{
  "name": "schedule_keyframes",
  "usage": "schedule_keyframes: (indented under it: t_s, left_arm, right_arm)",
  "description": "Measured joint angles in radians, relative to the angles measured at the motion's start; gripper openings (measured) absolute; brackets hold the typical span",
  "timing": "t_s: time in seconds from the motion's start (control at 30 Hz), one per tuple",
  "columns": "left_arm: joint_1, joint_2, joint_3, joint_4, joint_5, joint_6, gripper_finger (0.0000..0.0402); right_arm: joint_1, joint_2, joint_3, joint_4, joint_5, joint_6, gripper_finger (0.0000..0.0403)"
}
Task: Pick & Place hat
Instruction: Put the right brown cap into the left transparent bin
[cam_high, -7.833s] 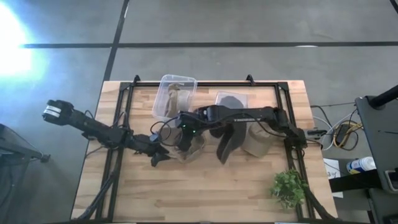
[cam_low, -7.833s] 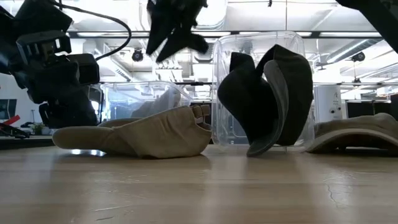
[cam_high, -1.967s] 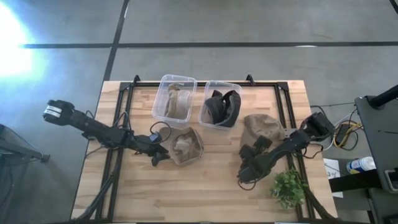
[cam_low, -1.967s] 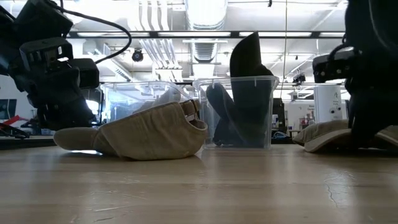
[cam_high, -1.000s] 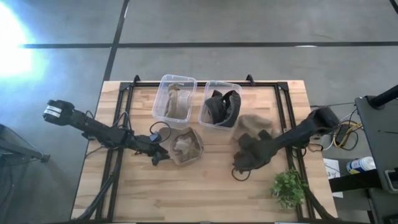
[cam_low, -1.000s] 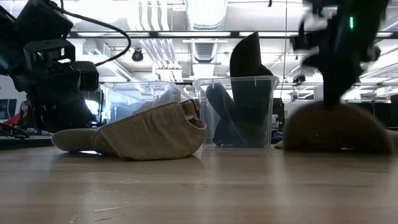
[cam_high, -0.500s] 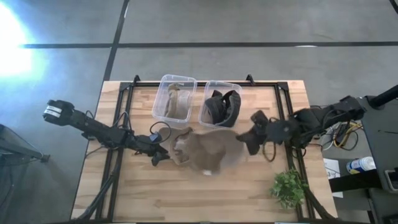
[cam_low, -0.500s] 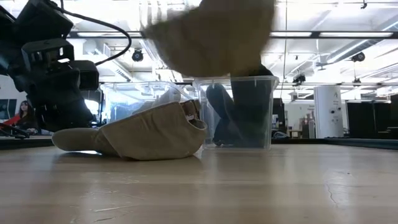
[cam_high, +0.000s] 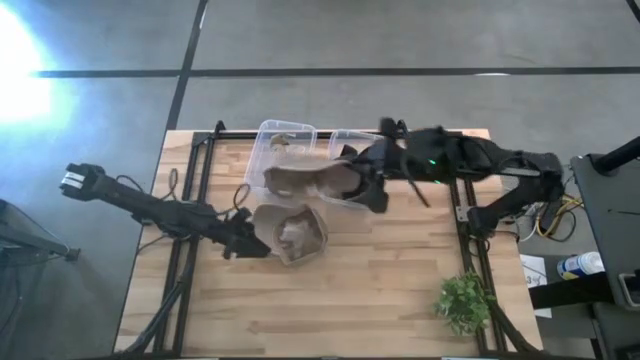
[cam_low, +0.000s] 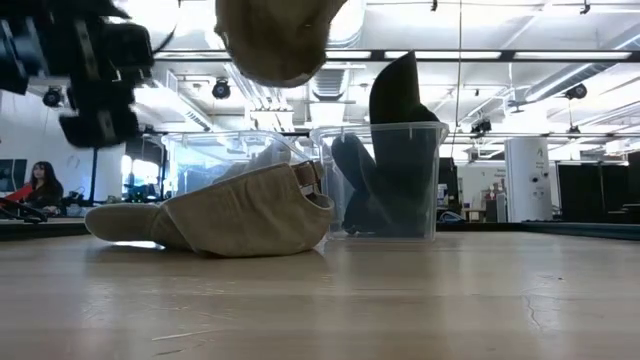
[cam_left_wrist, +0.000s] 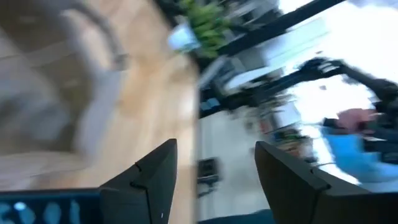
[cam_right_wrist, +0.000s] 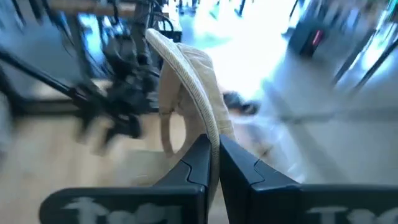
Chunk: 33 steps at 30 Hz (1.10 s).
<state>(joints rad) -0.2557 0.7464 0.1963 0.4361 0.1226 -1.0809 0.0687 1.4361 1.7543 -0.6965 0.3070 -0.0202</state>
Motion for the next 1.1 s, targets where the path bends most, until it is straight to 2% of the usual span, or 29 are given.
schedule_keyframes:
  t_s: [0.1, 0.23, 0.37, 0.53, 0.73, 0.8, 0.9, 1.1]
  left_arm:
    - [-0.004, -0.096, 0.001, 0.013, 0.013, -0.021, 0.0209]
    - [-0.004, -0.210, 0.010, 0.063, 0.016, -0.022, 0.0209]
    - [-0.004, -0.295, 0.021, 0.216, 0.016, -0.023, 0.0209]
    - [-0.004, -0.374, 0.038, 0.402, 0.016, 0.030, 0.0209]
    - [-0.004, -0.434, 0.049, 0.463, 0.006, 0.113, 0.0209]
    - [-0.004, -0.435, 0.044, 0.444, -0.009, 0.120, 0.0209]
    - [-0.003, -0.433, 0.044, 0.445, -0.020, 0.133, 0.0209]
    - [-0.003, -0.422, 0.044, 0.398, -0.044, 0.172, 0.0209]
  right_arm:
    - [-0.053, 0.103, 0.124, -0.007, -0.004, -0.248, 0.0017]
    - [-0.135, 0.251, 0.297, -0.098, -0.014, -0.493, 0.0017]
    - [-0.185, 0.403, 0.444, -0.244, -0.026, -0.688, 0.0017]
    - [-0.191, 0.579, 0.602, -0.407, -0.036, -0.907, 0.0017]
    - [-0.170, 0.690, 0.584, -0.353, 0.062, -1.179, 0.0017]
    - [-0.170, 0.709, 0.576, -0.355, 0.061, -1.187, 0.0017]
    - [-0.181, 0.734, 0.575, -0.338, 0.115, -1.220, 0.0017]
    - [-0.182, 0.802, 0.574, -0.242, 0.099, -1.257, 0.0018]
